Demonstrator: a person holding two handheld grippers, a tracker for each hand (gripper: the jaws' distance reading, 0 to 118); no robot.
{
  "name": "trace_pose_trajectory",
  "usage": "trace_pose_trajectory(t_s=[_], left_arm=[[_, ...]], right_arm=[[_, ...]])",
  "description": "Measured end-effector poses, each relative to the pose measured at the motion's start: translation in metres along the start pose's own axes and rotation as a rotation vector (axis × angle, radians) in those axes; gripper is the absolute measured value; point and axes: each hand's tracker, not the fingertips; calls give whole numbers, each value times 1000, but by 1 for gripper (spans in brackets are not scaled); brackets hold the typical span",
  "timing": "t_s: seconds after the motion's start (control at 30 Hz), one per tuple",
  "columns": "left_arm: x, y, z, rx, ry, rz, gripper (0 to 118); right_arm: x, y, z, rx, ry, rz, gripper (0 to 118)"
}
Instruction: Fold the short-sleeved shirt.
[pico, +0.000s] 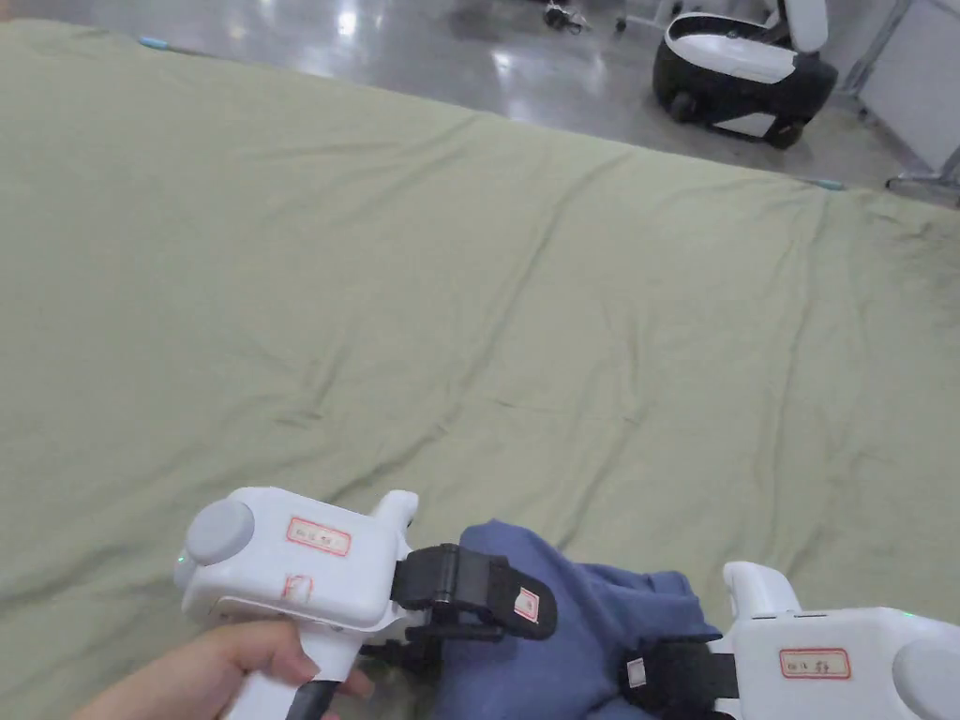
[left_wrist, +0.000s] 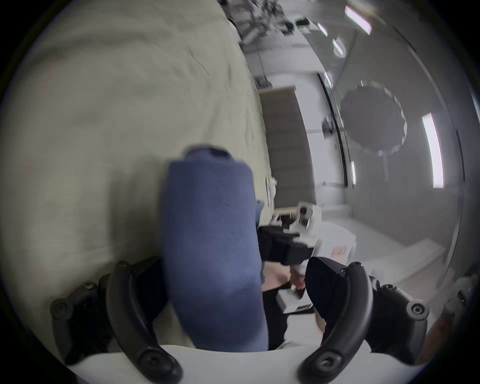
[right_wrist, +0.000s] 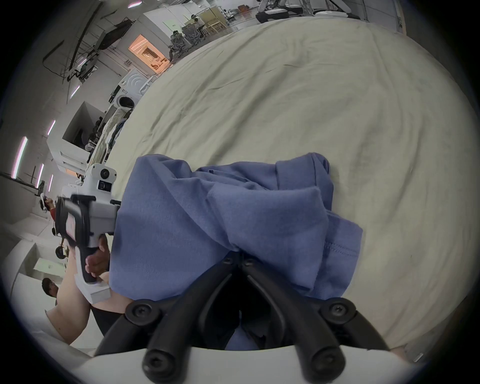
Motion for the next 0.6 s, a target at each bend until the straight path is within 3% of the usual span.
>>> trace_pose_trajectory(t_s=[0.03,0.1,0.13,0.2,0.27,0.33,0.47,0.6], left_arm=[[0,2,-8,-3,34,-19,83],[-2,3,-24,28,133,5,21],[-11,1,-30,42,215,6,20],[-26,-6,-24,88,26,32,19],[-15,-1,-20,55,86,31,19],[-9,-5,-15,54,123,-54,19],[1,-16,4,68,168,-28,19],[15,-33,71,84,232,-96,19]], right_arm=[[1,0,0,0,5,-2,1],[3,-1,1,3,17,-11,1],[3,-2,1,6,14,-11,1],[2,-5,6,24,10,-15,1],[-6,-10,17,79,-25,27,0],[-12,-18,30,115,-51,54,0],[-20,-37,67,191,26,55,0],[-29,-62,104,231,61,87,0]])
